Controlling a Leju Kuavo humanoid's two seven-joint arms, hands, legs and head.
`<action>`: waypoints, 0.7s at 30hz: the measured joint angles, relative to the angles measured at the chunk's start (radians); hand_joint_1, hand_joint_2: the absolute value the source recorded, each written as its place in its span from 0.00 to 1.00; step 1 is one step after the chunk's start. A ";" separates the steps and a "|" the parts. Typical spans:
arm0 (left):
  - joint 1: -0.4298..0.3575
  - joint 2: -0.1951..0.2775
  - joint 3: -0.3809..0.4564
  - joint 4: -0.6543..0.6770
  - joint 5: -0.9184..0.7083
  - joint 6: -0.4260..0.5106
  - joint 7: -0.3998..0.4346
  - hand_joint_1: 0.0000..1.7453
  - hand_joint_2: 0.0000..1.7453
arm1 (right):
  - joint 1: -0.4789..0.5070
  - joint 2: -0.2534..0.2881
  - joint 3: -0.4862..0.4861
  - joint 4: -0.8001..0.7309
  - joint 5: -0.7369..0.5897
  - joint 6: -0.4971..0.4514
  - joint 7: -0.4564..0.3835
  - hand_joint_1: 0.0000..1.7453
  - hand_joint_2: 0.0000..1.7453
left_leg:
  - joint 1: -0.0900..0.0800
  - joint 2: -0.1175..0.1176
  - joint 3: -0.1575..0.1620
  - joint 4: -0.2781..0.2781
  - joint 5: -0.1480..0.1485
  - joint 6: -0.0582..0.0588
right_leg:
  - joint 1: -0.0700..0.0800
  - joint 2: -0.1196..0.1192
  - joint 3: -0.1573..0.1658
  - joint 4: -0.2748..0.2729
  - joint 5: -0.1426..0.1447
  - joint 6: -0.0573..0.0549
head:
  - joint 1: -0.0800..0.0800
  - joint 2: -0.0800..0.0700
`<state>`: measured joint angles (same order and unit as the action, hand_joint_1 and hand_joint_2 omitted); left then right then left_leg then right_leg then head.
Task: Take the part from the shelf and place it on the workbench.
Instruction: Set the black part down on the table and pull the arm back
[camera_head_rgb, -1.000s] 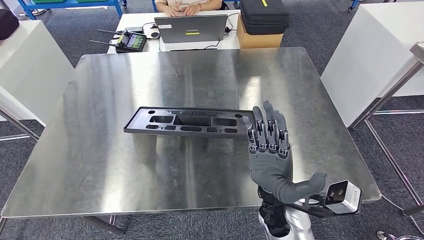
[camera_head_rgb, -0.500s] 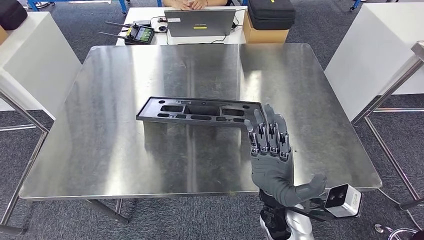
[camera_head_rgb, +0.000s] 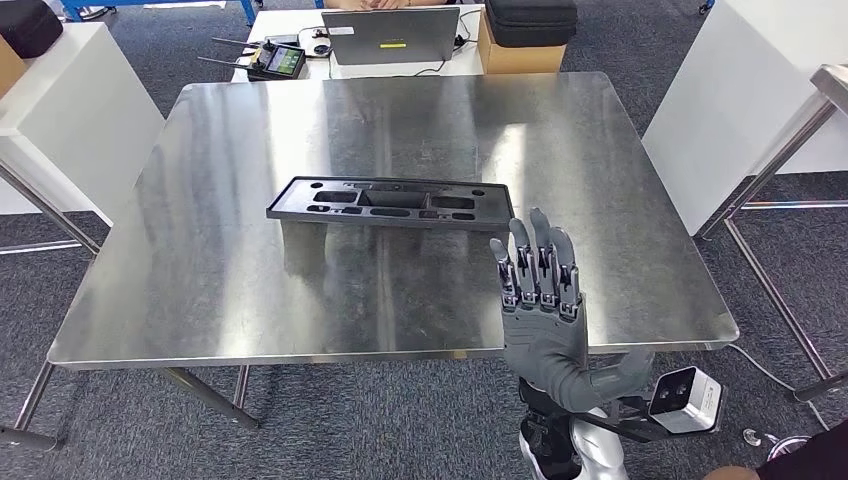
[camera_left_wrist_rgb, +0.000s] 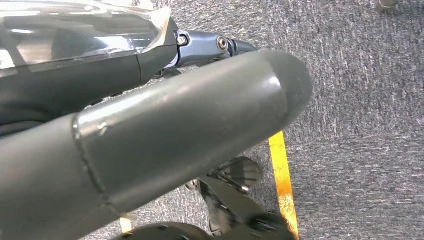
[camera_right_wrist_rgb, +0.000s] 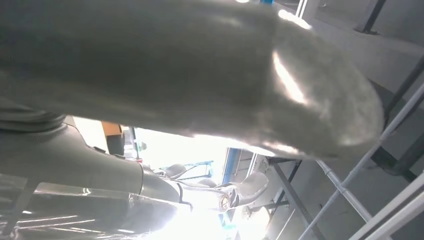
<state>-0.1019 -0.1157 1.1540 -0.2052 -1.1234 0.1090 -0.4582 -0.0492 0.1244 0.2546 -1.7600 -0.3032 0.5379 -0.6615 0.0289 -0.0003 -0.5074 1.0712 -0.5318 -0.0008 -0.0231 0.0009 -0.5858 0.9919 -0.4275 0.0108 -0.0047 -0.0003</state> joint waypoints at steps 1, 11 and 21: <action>0.000 0.000 0.000 0.000 0.000 0.000 0.000 0.00 0.00 | 0.000 0.000 0.000 0.000 0.000 0.000 0.000 0.00 0.00 | 0.001 -0.001 0.025 -0.035 0.004 0.001 | 0.000 0.000 -0.001 0.001 0.002 0.003 | 0.000 0.000; -0.001 -0.002 0.001 0.000 0.000 0.010 -0.003 0.00 0.00 | 0.008 -0.003 -0.007 0.000 0.014 0.000 -0.004 0.00 0.00 | -0.019 0.011 -0.038 -0.095 0.075 0.064 | 0.006 -0.001 -0.071 0.224 -0.125 0.025 | 0.011 0.000; 0.001 -0.002 0.001 0.000 0.000 0.012 -0.004 0.00 0.00 | 0.007 -0.002 -0.013 0.001 0.035 -0.010 -0.012 0.00 0.00 | -0.020 0.010 -0.137 -0.044 0.108 0.019 | 0.006 -0.004 0.121 -0.036 -0.084 -0.003 | 0.008 0.000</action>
<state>-0.1010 -0.1181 1.1553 -0.2049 -1.1234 0.1210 -0.4626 -0.0420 0.1225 0.2419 -1.7591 -0.2683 0.5280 -0.6739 0.0086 0.0101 -0.6444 1.0275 -0.4236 0.0182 -0.0168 -0.0030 -0.4646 0.9562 -0.5119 0.0081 0.0038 -0.0002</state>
